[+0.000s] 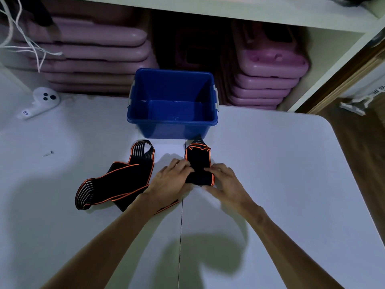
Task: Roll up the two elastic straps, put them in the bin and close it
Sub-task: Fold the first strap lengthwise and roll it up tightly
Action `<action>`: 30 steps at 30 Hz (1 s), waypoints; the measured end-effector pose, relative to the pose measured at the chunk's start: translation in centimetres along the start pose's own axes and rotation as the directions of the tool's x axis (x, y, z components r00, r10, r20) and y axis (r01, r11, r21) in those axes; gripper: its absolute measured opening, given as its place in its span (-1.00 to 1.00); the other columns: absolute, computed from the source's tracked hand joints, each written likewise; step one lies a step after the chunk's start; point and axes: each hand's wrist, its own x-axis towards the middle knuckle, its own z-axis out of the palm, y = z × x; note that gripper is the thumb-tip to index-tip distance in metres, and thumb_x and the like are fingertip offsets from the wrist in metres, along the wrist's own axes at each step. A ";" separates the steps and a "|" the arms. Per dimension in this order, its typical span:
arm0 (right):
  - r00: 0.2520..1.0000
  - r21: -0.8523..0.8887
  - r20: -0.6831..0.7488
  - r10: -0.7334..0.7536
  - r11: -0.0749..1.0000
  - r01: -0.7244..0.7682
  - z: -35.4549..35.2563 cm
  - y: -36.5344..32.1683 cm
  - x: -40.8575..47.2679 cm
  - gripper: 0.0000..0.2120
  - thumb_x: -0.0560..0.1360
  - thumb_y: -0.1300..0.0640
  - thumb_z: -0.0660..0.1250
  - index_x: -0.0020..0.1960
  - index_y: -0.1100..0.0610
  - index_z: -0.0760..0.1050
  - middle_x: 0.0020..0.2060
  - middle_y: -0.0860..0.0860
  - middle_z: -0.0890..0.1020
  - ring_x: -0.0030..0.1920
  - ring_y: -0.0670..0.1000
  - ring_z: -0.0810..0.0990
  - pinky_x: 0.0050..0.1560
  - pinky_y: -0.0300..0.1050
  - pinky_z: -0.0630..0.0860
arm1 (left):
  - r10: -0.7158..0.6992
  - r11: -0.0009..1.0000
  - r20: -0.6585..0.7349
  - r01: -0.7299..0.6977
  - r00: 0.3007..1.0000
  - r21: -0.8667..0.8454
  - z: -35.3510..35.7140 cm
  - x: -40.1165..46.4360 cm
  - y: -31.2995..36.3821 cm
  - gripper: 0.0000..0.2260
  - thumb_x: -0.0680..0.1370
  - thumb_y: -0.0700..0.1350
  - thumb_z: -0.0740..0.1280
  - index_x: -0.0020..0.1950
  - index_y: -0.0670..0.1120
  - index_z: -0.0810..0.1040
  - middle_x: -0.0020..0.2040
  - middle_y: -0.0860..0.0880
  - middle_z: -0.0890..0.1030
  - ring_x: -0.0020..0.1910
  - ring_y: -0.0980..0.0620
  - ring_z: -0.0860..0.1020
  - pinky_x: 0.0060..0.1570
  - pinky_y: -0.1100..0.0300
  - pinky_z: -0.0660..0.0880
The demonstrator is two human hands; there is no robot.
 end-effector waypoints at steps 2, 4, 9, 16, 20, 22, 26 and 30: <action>1.000 0.086 0.007 0.016 0.996 -0.017 -1.2 -0.9 0.7 -0.70 0.53 -0.08 0.33 0.22 -0.02 0.50 0.04 -0.14 0.53 0.04 -0.19 0.47 0.08 -0.31 0.36 | -0.087 0.989 0.064 0.094 0.994 -0.112 -0.6 0.5 -0.2 -0.65 0.58 0.10 0.20 0.30 -0.03 0.42 0.21 0.01 0.45 0.23 0.02 0.38 0.18 0.04 0.43; 0.994 0.247 0.055 0.098 0.963 -0.108 -1.9 -1.4 1.5 -0.84 0.57 0.04 0.34 0.15 -0.06 0.50 -0.14 -0.24 0.56 -0.12 -0.27 0.53 -0.07 -0.38 0.41 | -0.199 0.945 0.147 0.229 0.969 -0.233 -0.9 1.1 -0.7 -0.64 0.58 0.14 0.19 0.27 -0.02 0.44 0.11 -0.06 0.52 0.13 -0.03 0.47 0.13 -0.01 0.46; 0.947 0.356 0.067 0.315 0.879 -0.318 -1.5 -1.9 4.0 -0.76 0.55 0.03 0.37 0.17 0.08 0.51 -0.14 0.05 0.64 -0.13 0.08 0.64 -0.13 -0.19 0.59 | -0.416 0.804 0.132 0.432 0.900 -0.408 -0.3 2.8 -0.4 -0.62 0.58 0.12 0.23 0.29 -0.08 0.42 0.08 -0.15 0.62 0.07 -0.12 0.58 0.07 -0.03 0.52; 0.952 0.331 0.150 0.267 0.894 -0.303 -2.3 -3.0 6.0 -0.60 0.48 0.08 0.38 0.23 0.24 0.41 0.02 0.24 0.60 0.02 0.22 0.59 0.11 0.18 0.57 | -0.564 0.676 0.078 0.514 0.822 -0.529 -0.2 3.7 -0.6 -0.51 0.50 -0.04 0.41 0.33 -0.20 0.36 0.23 -0.17 0.48 0.21 -0.12 0.48 0.14 0.12 0.40; 0.919 0.390 0.250 0.305 0.837 -0.383 -2.9 -2.9 6.1 -0.67 0.50 0.23 0.42 0.24 0.22 0.50 0.07 0.14 0.62 0.08 0.09 0.61 0.16 -0.06 0.54 | -0.466 0.556 0.250 0.501 0.849 -0.664 -1.2 4.1 -0.9 -0.61 0.49 -0.16 0.42 0.29 -0.17 0.46 0.10 -0.09 0.55 0.08 -0.05 0.54 0.09 0.12 0.51; 0.941 0.380 0.218 0.258 0.866 -0.326 -2.9 -2.9 5.8 -0.75 0.48 0.21 0.44 0.15 0.20 0.55 0.01 0.13 0.61 -0.05 0.01 0.62 -0.05 -0.27 0.55 | -0.413 0.644 0.166 0.416 0.896 -0.642 -1.4 3.5 -1.2 -0.77 0.47 -0.17 0.44 0.10 -0.13 0.56 -0.04 -0.05 0.53 -0.06 0.01 0.53 -0.07 0.25 0.46; 0.979 0.355 0.049 0.199 0.913 -0.203 -2.3 -2.8 4.4 -0.76 0.45 0.20 0.49 0.09 0.14 0.55 0.04 0.07 0.50 -0.21 0.00 0.57 -0.26 -0.25 0.55 | -0.326 0.791 -0.072 0.230 0.943 -0.567 -0.5 1.8 -0.8 -0.77 0.47 -0.16 0.44 0.09 -0.12 0.54 0.01 -0.04 0.42 -0.10 0.10 0.47 -0.09 0.34 0.43; 0.990 0.377 -0.066 0.127 0.921 -0.093 -1.3 -2.2 2.9 -0.82 0.48 0.31 0.41 0.03 0.13 0.51 -0.02 0.03 0.55 -0.29 -0.03 0.58 -0.27 -0.15 0.56 | -0.128 0.948 -0.143 0.078 0.981 -0.309 0.6 0.3 -0.1 -0.63 0.53 -0.05 0.36 0.29 -0.13 0.43 0.20 -0.07 0.40 0.12 -0.05 0.48 0.13 0.00 0.51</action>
